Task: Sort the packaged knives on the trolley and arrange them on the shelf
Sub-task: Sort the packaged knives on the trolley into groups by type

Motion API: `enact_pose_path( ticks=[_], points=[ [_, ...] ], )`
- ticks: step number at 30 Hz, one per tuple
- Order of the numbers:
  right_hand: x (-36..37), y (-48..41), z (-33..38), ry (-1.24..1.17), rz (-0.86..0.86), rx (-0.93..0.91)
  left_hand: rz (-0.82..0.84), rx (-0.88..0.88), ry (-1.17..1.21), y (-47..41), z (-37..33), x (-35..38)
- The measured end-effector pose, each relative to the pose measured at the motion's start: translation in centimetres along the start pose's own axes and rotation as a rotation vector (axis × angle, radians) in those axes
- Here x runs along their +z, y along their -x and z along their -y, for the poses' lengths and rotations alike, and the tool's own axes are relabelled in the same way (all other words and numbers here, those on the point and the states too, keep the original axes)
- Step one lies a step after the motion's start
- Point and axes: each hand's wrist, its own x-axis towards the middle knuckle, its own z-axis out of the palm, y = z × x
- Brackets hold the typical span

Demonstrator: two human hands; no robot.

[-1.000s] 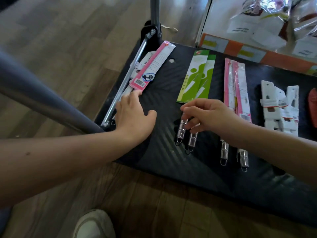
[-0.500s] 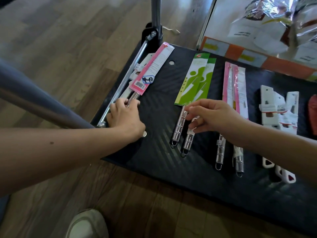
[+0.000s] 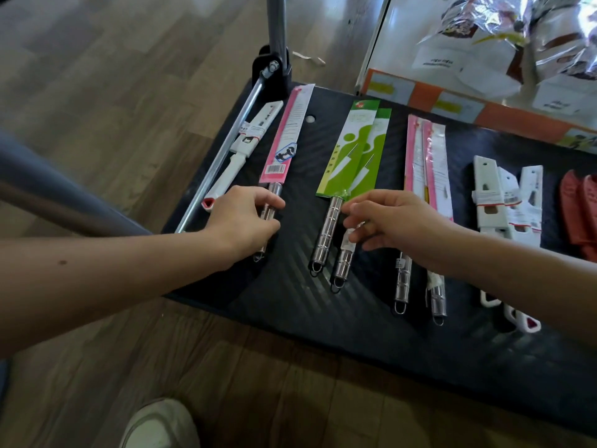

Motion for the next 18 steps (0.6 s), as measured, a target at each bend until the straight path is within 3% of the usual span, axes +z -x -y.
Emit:
enact_pose_path(
  ticks=[5, 9, 14, 18],
  points=[
    [0.8, 0.1, -0.2, -0.004, 0.025, 0.033, 0.081, -0.004, 0.308, 2.0, -1.7, -0.3],
    [1.5, 0.0, 0.0, -0.231, 0.071, 0.053, 0.152, 0.053, 0.445, 3.9, -3.7, 0.7],
    [0.9, -0.2, 0.7, -0.438, 0.042, 0.000, 0.173, 0.088, 0.458, 4.6, -5.1, 2.2],
    [0.3, -0.4, 0.4, -0.395, -0.018, -0.016, 0.212, 0.119, 0.442, 4.7, -5.3, 2.6]
  ],
)
